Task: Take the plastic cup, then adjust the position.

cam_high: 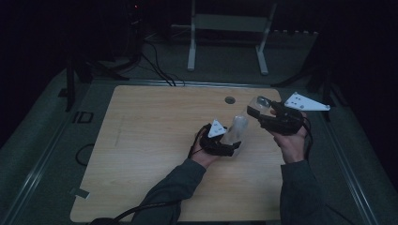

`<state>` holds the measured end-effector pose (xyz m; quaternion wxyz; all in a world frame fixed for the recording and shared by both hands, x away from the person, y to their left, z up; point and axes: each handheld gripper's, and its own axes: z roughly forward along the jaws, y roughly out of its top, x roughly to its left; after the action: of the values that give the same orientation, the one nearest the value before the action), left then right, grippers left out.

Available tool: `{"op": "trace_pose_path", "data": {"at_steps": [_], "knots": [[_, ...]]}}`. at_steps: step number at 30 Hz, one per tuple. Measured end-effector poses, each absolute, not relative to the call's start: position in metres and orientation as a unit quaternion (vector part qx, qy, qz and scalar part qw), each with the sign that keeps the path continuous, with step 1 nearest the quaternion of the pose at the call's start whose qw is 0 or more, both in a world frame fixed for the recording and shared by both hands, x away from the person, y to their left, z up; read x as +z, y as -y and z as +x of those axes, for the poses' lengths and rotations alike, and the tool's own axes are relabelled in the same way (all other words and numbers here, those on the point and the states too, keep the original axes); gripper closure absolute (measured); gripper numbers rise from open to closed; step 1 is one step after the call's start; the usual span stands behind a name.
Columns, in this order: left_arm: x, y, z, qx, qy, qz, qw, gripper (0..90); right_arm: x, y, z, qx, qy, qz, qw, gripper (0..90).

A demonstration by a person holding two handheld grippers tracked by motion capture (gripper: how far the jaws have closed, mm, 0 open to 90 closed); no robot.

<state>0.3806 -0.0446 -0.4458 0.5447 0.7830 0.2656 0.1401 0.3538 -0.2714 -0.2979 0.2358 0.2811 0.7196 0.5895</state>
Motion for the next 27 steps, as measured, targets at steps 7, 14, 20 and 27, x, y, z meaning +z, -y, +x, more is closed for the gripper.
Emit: {"op": "trace_pose_path", "data": {"at_steps": [7,14,20,27], "knots": [[-0.442,0.041,0.38,0.14,-0.266,0.779,0.55,20.5,-0.295,0.278,0.349,0.586,-0.719,0.286,0.24,40.9],[-0.442,0.039,0.376,0.136,-0.266,0.778,0.553,20.0,-0.297,0.279,0.344,0.585,-0.72,0.285,0.243,41.1],[-0.438,0.035,0.373,0.137,-0.261,0.775,0.559,19.8,-0.298,0.281,0.337,0.577,-0.721,0.29,0.252,40.9],[-0.433,0.028,0.369,0.138,-0.262,0.766,0.57,19.9,-0.304,0.282,0.331,0.564,-0.726,0.301,0.255,40.9]]}}
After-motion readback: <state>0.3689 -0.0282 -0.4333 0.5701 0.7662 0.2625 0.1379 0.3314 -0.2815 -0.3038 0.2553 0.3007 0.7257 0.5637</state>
